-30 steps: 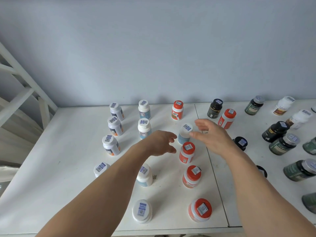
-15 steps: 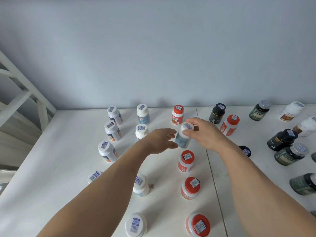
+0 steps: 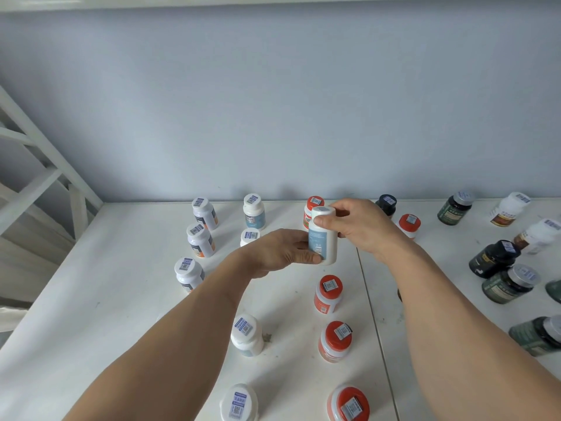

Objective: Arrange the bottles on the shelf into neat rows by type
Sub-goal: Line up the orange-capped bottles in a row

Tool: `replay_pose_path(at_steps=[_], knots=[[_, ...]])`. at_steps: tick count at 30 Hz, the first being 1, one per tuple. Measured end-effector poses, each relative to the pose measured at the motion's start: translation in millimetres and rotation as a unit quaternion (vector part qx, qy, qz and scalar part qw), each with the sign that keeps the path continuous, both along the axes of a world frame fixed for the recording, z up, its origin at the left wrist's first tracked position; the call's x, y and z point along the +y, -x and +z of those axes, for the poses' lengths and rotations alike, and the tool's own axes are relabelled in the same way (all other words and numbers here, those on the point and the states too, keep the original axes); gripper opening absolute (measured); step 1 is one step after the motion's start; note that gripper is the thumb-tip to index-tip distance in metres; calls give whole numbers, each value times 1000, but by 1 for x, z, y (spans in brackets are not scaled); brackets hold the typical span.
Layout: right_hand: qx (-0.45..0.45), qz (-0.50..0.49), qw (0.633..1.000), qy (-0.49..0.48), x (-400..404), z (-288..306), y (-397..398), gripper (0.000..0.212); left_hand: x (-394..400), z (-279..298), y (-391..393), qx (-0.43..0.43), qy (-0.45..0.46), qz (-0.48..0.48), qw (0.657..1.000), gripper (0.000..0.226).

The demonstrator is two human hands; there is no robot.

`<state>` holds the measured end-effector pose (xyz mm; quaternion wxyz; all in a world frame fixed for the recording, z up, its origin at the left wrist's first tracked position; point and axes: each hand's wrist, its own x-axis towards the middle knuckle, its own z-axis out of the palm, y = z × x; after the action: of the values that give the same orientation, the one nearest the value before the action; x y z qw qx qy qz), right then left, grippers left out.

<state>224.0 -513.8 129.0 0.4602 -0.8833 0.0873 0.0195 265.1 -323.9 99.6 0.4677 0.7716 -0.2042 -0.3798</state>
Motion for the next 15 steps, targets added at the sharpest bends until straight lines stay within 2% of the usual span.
replay_pose_path(at_steps=[5,8,11,15], knots=[[1,-4,1000,3,3,3,2,41,1,2,2,3,-4,-1,1000,54],[1,1,1000,2,5,2,4,44,5,9,3,-33,-42,-5,999,53],[-10,20,1000,14,12,0,6,40,17,17,3,-155,-141,-44,977,51],[-14,50,999,11,32,-6,10,31,46,23,5,-325,-277,-45,903,43]])
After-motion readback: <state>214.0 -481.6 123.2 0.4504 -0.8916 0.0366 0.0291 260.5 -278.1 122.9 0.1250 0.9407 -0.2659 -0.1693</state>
